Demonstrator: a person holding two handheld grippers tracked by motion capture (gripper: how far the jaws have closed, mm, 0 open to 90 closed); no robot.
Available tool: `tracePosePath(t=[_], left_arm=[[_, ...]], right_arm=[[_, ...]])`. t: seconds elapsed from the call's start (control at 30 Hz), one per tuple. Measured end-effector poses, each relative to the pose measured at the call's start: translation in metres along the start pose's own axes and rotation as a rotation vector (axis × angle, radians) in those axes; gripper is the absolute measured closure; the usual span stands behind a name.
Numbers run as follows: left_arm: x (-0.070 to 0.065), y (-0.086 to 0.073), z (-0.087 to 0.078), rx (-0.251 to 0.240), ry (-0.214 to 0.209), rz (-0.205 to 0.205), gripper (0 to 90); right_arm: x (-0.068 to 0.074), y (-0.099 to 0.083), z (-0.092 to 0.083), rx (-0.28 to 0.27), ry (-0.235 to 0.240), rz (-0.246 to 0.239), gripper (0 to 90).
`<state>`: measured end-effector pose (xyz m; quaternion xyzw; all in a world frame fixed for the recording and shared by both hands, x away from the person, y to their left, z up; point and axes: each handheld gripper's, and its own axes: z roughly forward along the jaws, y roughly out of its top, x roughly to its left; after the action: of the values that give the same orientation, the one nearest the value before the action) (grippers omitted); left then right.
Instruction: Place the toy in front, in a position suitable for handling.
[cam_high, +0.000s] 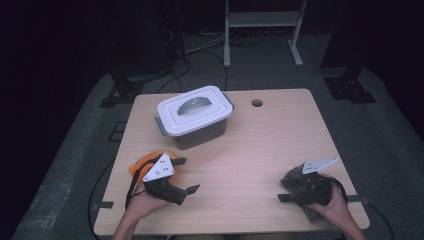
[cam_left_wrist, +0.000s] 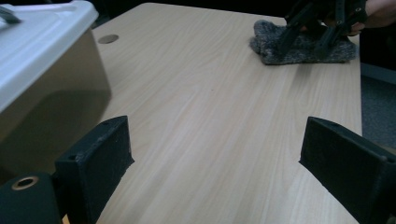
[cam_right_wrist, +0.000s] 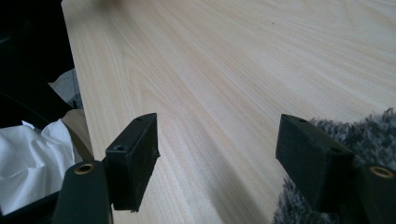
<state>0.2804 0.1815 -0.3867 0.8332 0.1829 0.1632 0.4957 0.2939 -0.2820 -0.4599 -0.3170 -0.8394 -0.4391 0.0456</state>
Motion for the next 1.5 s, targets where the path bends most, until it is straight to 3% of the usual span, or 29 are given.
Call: tracePosePath(t=[0.2, 0.43, 0.6, 0.87, 1.0, 1.27, 1.43, 1.5], left_arm=[[0.011, 0.0, -0.022, -0.017, 0.061, 0.012, 8.2], [0.026, -0.008, -0.041, -0.026, 0.126, -0.008, 8.2], [0.043, -0.023, -0.055, -0.02, 0.18, -0.055, 8.3], [0.063, -0.048, -0.064, -0.005, 0.229, -0.135, 12.1], [0.07, -0.059, -0.064, -0.004, 0.234, -0.175, 12.9], [0.078, -0.073, -0.059, 0.015, 0.214, -0.208, 14.6], [0.078, -0.079, -0.055, 0.026, 0.193, -0.207, 18.6], [0.08, -0.085, -0.052, 0.019, 0.191, -0.234, 21.3]], right_arm=[[0.0, 0.0, 0.001, 0.003, 0.002, -0.003, 28.7], [0.0, 0.0, 0.001, 0.006, 0.002, -0.003, 28.7], [0.0, 0.0, 0.001, 0.005, 0.001, -0.002, 28.6], [0.001, 0.0, 0.002, 0.006, 0.001, -0.003, 28.7], [0.001, 0.0, 0.001, 0.005, 0.001, -0.003, 28.7], [0.001, 0.0, 0.002, 0.008, 0.002, -0.003, 28.7], [0.001, 0.0, 0.002, 0.007, 0.004, -0.003, 28.7], [0.001, 0.001, 0.002, 0.009, 0.004, -0.005, 28.7]])
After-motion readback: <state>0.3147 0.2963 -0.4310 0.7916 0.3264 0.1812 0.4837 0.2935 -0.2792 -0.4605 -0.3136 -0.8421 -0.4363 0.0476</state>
